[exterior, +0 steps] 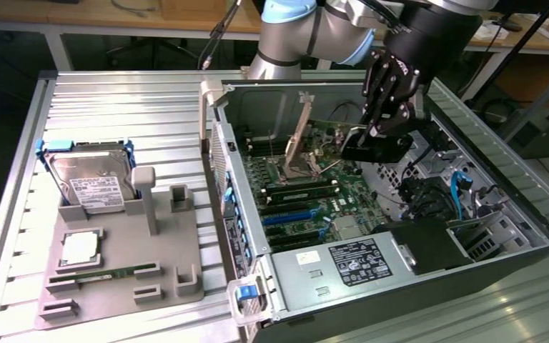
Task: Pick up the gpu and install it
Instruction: 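Insert the gpu into the slot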
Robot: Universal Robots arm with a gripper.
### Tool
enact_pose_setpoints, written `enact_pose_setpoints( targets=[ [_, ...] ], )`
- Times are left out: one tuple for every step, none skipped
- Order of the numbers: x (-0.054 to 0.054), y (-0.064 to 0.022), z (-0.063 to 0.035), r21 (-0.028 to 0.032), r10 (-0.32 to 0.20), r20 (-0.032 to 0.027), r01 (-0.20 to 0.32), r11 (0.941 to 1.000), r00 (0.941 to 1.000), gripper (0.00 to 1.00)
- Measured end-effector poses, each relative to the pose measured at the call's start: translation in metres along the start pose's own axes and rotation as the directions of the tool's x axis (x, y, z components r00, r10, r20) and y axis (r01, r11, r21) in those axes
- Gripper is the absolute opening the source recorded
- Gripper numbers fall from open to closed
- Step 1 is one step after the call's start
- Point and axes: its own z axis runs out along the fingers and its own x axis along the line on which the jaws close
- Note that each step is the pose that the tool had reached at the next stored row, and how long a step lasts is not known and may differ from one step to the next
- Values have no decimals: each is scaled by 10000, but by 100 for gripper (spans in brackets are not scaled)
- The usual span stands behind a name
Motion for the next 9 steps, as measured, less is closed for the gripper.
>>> enact_pose_setpoints(
  targets=[
    [1,2,1,6,1,0,-1,10000,10000,27],
    [1,2,1,7,-58,-3,58,10000,10000,27],
    [1,2,3,6,-176,-5,176,9998,9998,27],
    [1,2,4,5,-307,-9,307,9995,9995,27],
    [1,1,6,2,-449,-14,449,9990,9990,27],
    [1,1,9,-2,-665,-22,665,9978,9978,27],
    [1,1,11,-6,-820,-28,820,9966,9966,27],
    [1,1,13,-9,-971,-34,971,9953,9953,27],
    [1,1,16,-12,-1124,-40,1124,9937,9937,27]
  ],
)
